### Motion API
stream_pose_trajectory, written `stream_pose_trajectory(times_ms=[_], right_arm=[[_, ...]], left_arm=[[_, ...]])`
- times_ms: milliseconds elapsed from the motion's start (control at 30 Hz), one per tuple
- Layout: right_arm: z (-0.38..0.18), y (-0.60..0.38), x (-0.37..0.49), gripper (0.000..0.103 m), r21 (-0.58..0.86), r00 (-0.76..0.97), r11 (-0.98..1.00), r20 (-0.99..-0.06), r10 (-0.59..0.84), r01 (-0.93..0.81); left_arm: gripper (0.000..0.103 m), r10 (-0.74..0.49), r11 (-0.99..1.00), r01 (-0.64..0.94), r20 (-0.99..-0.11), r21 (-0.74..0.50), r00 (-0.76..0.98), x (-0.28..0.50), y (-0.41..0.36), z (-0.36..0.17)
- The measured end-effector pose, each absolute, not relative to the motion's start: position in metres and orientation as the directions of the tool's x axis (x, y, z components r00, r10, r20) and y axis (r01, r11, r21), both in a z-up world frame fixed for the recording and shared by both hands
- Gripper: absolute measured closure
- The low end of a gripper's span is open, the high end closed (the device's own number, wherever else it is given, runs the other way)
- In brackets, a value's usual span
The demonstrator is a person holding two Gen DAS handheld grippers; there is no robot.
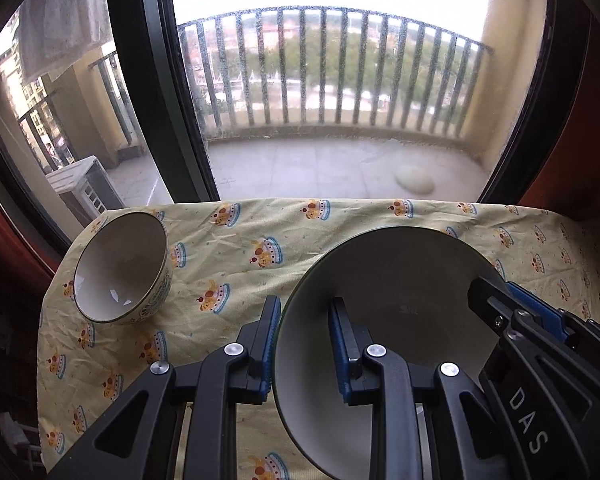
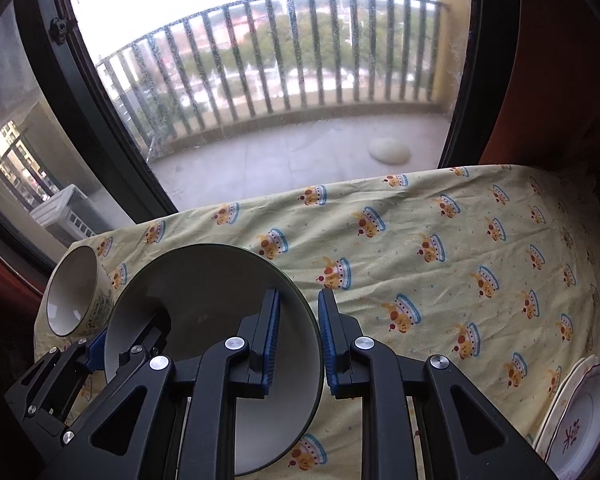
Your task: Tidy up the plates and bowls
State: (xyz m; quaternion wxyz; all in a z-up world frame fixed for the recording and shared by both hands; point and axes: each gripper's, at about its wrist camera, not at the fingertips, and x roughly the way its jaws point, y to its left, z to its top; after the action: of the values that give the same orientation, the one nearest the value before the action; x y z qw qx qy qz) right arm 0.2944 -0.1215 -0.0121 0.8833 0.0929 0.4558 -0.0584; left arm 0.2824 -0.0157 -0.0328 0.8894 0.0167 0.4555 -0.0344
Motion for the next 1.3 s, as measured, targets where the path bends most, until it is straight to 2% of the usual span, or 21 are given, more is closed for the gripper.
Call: stream_pose_trajectory(times_ms=[600, 1300], right_arm=[[0.029, -0.161, 0.218, 0.08, 0.104, 0.609, 0.978, -0.792, -0.029, 0.181], [0.019, -0.237, 0.132, 0.08, 0.095, 0.581, 0.986, -0.814, -0.003, 0.138]], left_arm=[[0.08, -0.053, 0.997, 0.08, -0.795, -0.006, 0.605, 0.216, -0.055, -0.004], [0.08, -0.057, 0.998, 0.054, -0.816, -0.032, 0.575, 0.131, -0.125, -0.016]])
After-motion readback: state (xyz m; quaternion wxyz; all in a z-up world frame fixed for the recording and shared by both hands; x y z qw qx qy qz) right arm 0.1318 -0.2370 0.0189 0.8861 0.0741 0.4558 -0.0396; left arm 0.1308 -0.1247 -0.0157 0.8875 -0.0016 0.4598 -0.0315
